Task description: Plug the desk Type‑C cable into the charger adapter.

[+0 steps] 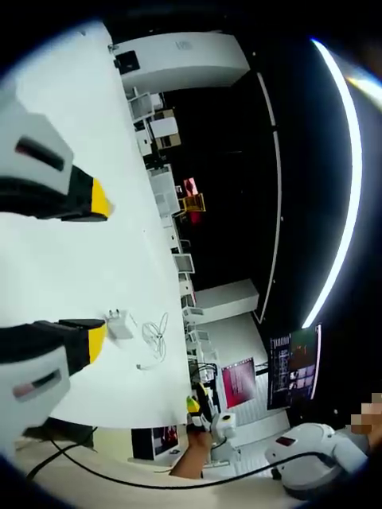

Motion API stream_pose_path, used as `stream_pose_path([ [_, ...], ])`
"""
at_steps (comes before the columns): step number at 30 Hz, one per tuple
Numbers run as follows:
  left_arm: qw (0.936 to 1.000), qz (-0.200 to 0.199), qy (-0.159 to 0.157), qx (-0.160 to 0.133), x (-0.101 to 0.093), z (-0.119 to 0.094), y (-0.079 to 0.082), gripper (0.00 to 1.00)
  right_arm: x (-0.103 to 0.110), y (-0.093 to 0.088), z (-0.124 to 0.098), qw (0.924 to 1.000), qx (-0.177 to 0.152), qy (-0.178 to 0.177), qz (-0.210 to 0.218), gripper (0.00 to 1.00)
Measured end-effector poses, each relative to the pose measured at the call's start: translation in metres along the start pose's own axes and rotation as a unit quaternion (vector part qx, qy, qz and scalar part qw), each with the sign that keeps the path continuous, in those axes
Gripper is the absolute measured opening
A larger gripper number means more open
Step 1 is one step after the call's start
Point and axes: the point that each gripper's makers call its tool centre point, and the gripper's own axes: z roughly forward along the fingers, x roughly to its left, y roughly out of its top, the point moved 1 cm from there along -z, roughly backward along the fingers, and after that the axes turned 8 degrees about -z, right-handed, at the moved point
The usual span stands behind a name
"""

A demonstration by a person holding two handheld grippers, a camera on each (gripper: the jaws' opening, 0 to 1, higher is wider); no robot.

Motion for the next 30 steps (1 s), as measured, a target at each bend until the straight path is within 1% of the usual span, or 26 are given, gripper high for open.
stream_pose_path([
  [8,1.0000,0.001,-0.006,0.002,-0.0034,0.0037,0.0010,0.49,0.0017,-0.0003,-0.0022,1.0000,-0.001,-0.001,0.000,0.48],
  [12,1.0000,0.001,-0.006,0.003,-0.0034,0.0039,-0.0017,0.49,0.0015,-0.0007,-0.0033,1.0000,0.002,-0.003,-0.001,0.48],
  [16,0.9999,0.003,-0.003,0.014,-0.0021,0.0025,-0.0070,0.49,0.0010,-0.0011,-0.0058,1.0000,-0.002,-0.005,0.001,0.47],
  [21,0.9998,0.004,-0.008,0.015,-0.0053,0.0042,-0.0077,0.49,0.0032,-0.0040,-0.0062,1.0000,0.003,0.000,0.000,0.48],
  [30,0.9996,0.012,-0.016,0.018,-0.0086,0.0050,-0.0059,0.49,0.0032,-0.0010,-0.0070,1.0000,0.002,-0.004,-0.004,0.47],
])
